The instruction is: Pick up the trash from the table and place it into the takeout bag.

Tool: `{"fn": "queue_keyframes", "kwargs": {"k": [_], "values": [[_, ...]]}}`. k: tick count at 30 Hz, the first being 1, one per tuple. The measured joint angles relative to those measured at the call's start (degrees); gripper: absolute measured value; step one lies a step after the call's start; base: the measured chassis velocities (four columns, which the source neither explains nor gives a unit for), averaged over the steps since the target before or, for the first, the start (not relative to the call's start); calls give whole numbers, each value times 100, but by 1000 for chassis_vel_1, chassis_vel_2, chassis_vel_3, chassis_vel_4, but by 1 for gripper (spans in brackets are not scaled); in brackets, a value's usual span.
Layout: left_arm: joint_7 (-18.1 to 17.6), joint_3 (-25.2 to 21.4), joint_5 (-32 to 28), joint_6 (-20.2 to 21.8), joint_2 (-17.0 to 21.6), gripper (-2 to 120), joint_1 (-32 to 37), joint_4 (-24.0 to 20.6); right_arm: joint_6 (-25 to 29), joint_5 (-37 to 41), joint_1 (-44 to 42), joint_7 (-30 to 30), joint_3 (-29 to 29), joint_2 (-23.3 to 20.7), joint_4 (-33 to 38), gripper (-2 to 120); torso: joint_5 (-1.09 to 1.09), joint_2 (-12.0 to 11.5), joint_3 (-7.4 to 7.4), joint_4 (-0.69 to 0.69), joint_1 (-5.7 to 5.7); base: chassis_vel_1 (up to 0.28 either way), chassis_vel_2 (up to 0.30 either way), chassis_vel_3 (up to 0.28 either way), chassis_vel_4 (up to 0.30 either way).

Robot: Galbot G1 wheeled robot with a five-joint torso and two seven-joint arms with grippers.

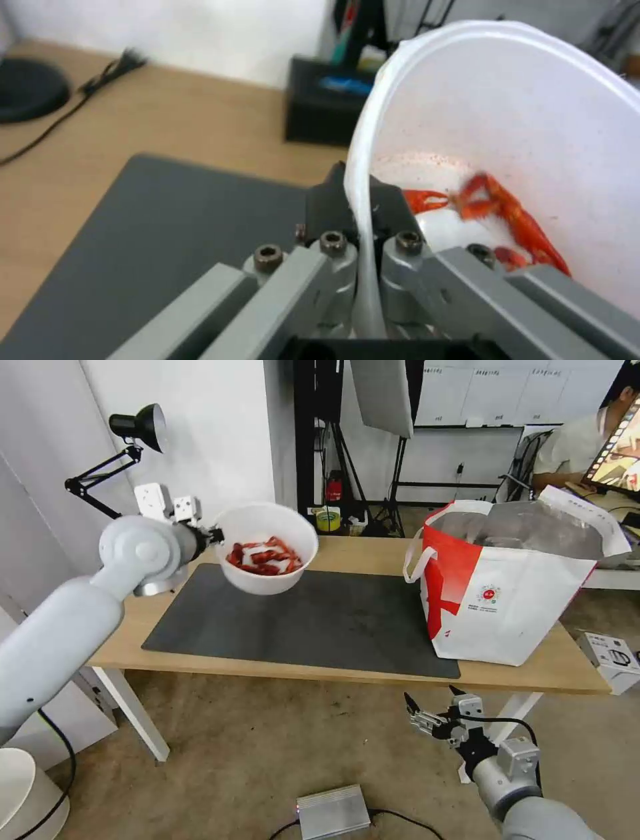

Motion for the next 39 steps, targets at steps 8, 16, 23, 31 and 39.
{"fn": "queue_keyframes", "kwargs": {"k": [8, 16, 23, 31, 39], "values": [[-94, 671, -238, -5, -566, 0, -1184, 516, 0, 0, 0, -1, 0, 0, 0, 100, -1, 0, 0, 1, 0, 0, 0, 0, 0], [-97, 1387, -334, -7, -1627, 0, -2078, 1453, 0, 0, 1, -1, 0, 0, 0, 100, 1, 0, 0, 0, 0, 0, 0, 0, 0], [-99, 1670, -350, -7, -2308, 0, -2531, 2207, 0, 0, 0, -1, 0, 0, 0, 100, 1, -1, 0, -1, 1, 0, 0, 0, 0], [-98, 1768, -360, -5, -2782, 0, -2860, 2709, 0, 0, 0, -1, 0, 0, 0, 100, 0, -1, 0, 0, 0, 0, 0, 0, 0], [-90, 1804, -367, 8, -3677, 0, -3279, 3419, 0, 0, 1, -1, 0, 0, 0, 100, 0, 0, 0, 1, 0, 0, 0, 0, 0]]}}
